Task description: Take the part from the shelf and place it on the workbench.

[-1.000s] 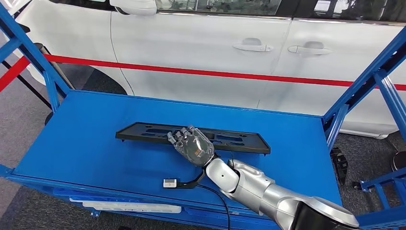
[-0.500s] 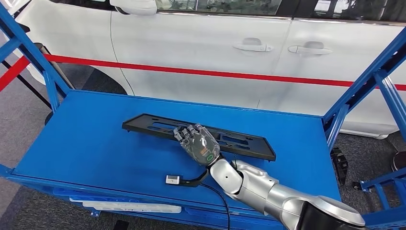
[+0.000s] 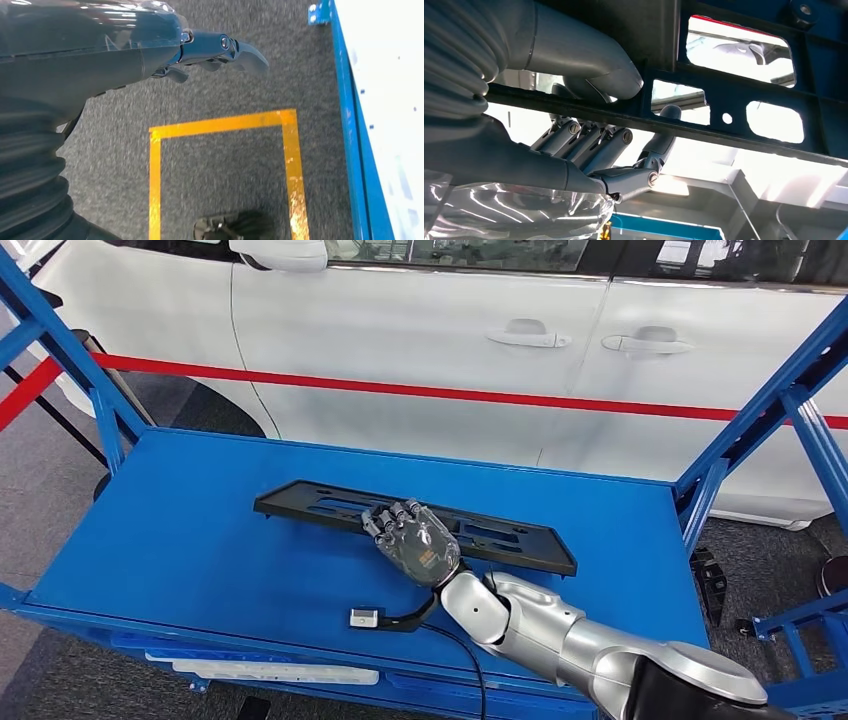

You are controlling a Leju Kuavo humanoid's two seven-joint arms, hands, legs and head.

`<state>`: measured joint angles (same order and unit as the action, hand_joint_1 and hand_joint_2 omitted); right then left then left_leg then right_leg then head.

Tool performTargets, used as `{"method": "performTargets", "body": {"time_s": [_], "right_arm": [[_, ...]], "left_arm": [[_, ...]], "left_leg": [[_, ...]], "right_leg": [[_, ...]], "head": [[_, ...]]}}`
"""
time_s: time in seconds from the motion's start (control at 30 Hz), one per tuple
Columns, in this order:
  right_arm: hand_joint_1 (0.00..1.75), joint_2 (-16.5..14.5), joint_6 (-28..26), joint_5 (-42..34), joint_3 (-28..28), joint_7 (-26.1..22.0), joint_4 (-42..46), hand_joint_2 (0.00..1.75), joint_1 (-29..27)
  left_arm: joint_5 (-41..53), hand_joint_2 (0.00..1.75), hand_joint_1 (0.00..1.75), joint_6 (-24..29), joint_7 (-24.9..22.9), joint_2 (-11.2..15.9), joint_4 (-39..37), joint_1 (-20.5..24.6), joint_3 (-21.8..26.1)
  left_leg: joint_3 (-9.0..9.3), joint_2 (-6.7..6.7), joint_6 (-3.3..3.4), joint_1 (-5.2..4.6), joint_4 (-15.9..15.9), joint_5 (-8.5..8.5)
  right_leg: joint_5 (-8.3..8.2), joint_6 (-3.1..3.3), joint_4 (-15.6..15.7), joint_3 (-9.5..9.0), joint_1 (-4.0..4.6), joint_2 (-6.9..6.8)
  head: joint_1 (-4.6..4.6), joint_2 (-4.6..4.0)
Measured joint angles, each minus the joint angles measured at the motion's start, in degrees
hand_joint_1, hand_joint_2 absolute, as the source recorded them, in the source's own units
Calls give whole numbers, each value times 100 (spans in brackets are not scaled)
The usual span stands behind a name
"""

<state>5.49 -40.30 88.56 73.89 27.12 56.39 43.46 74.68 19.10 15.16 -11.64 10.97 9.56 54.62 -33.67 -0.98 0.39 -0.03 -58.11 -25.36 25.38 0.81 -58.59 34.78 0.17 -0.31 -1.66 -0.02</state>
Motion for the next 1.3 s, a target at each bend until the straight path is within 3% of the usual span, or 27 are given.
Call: {"method": "performTargets", "body": {"time_s": [0.47, 0.9, 1.07, 1.3], "right_arm": [[175, 195, 379, 0, -366, -566, 234, 175, 1078], [175, 299, 220, 0, -567, -1028, 476, 175, 1255], [175, 304, 201, 0, -575, -987, 476, 175, 1255], [175, 329, 200, 0, -437, -505, 505, 175, 1255]], "left_arm": [[-186, 175, 0, -753, -297, 6, 0, -37, 22], [-232, 175, 0, -476, -237, 39, 0, -61, 25], [-185, 175, 0, -458, -270, 56, 0, -69, 25], [-94, 175, 0, -489, -270, 67, 0, -95, 19]], "left_leg": [[-3, 0, 5, 0, -7, 3], [-5, 0, 5, 0, -7, 3], [-11, 0, 12, -20, -20, -3], [-30, 1, 68, -51, -54, -15]], "right_leg": [[-6, -8, 0, 2, -1, 1], [-6, -8, 0, 4, -1, 0], [-10, -16, 3, 5, -10, 0], [-24, -71, 5, 6, -37, -2]], "head": [[0, 0], [1, 0], [0, 0], [0, 0]]}}
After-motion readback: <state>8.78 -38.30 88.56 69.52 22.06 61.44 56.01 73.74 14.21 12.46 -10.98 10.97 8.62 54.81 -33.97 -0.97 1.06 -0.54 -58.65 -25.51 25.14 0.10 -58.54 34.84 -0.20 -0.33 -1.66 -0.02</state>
